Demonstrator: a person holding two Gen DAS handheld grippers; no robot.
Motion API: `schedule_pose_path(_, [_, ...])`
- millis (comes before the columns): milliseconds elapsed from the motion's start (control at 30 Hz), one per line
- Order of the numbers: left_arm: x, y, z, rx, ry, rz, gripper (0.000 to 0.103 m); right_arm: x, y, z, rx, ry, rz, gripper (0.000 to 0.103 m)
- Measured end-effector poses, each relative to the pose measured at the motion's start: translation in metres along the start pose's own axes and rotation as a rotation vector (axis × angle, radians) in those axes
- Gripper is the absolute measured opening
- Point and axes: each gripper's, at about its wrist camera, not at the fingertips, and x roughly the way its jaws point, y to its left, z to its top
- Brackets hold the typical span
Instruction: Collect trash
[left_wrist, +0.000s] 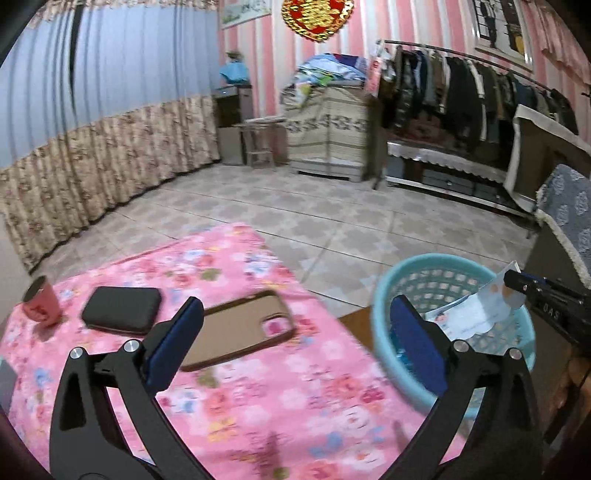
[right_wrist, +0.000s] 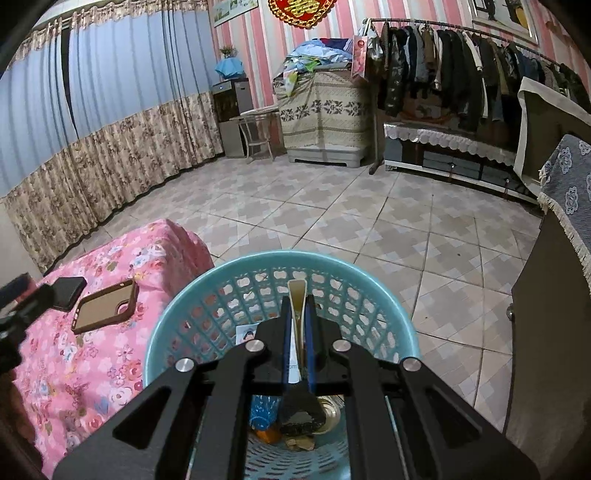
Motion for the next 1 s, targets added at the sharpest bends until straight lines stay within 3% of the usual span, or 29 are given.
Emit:
schedule_pose_path(200, [-0.03,0.028,-0.007,-0.035,-0.028,0.046,0.098,0.018,0.004,0.003,0.014,0.029,0.006,0.009])
schedule_pose_path(233, [-0.036,0.032,-0.008,-0.035,-0.034,0.059,0.098,0.02,0.005,0.003,0.015,0.033,0.001,0.014])
schedule_pose_path(267, [-0.041,0.035,-0.01,-0.035,-0.037,0.069,0.098,0.022,0.005,0.003,0.017,0.036,-0.005,0.023])
schedule_pose_path(300, [-0.046,0.039,-0.011,-0.037,-0.038,0.079,0.098,0.024,0.005,0.003,0.02,0.037,-0.007,0.054])
schedule_pose_path(333, [-0.05,0.042,-0.012,-0.039,-0.038,0.085,0.098,0.024,0.005,0.002,0.025,0.034,-0.01,0.073])
schedule_pose_path(467, [-0.075,0.057,-0.017,-0.048,-0.061,0.115,0.098,0.021,0.007,0.002,0.024,0.027,-0.009,0.076])
schedule_pose_path(533, [-0.088,0.065,-0.02,-0.061,-0.071,0.127,0.098,0.017,0.01,0.0,0.027,0.029,-0.008,0.087])
schedule_pose_path(667, [-0.118,0.08,-0.034,-0.081,-0.094,0.163,0.098,0.0,0.025,-0.005,0.004,0.012,-0.005,0.093])
schedule_pose_path(1000, [-0.184,0.129,-0.085,-0.157,-0.086,0.29,0.098,-0.072,0.11,-0.039,-0.113,-0.051,0.161,0.098])
